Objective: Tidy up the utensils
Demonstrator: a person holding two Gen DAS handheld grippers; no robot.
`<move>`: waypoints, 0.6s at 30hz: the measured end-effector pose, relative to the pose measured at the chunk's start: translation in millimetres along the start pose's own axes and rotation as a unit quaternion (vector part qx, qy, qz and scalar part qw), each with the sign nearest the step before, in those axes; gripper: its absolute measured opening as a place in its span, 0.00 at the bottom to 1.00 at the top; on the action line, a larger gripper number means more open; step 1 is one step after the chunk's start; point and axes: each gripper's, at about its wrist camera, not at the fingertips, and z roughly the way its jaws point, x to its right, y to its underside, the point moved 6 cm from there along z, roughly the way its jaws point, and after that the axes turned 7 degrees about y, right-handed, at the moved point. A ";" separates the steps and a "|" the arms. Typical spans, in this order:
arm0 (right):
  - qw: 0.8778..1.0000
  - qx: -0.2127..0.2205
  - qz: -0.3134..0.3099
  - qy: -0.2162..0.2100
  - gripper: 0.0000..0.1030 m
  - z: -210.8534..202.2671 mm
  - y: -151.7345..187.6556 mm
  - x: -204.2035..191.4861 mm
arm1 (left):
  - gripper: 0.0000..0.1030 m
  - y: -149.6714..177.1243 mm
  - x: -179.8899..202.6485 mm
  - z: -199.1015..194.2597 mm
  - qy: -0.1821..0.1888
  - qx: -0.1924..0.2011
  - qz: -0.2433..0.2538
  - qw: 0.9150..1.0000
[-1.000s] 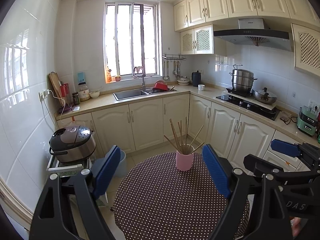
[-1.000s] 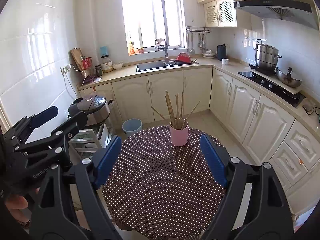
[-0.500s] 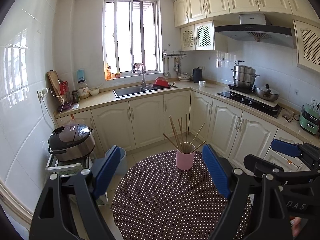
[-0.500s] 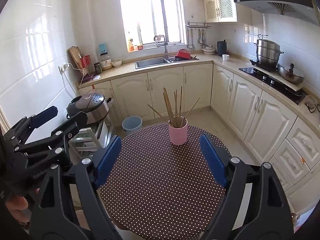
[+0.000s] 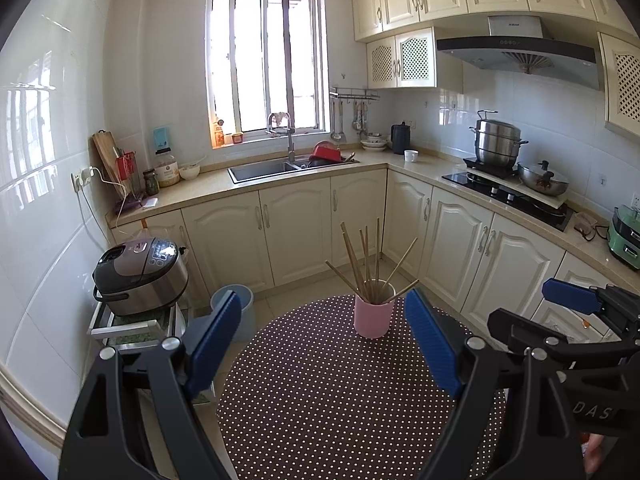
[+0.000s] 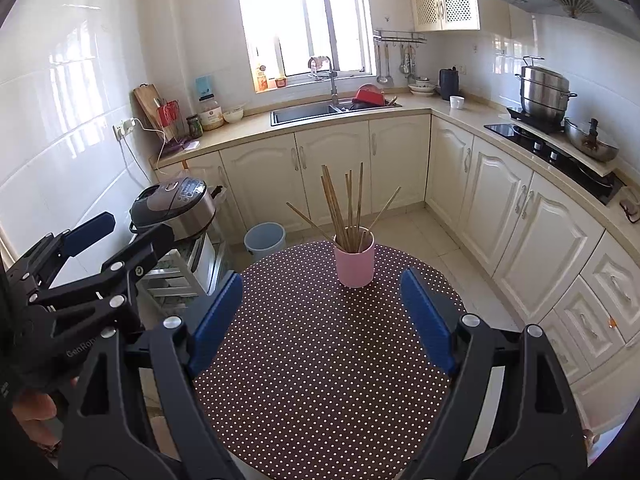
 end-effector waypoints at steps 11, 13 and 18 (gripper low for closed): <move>1.000 -0.018 -0.003 -0.007 0.78 34.5 -10.6 12.5 | 0.80 -7.6 2.6 36.9 -0.009 -0.016 -0.004 1.000; 1.000 -0.024 -0.004 -0.010 0.78 43.3 -11.8 14.8 | 0.80 -7.8 2.6 46.5 -0.010 -0.024 -0.007 1.000; 0.999 -0.042 -0.010 -0.012 0.78 69.5 -11.6 19.6 | 0.80 1.3 -0.6 82.7 -0.008 -0.071 -0.033 0.997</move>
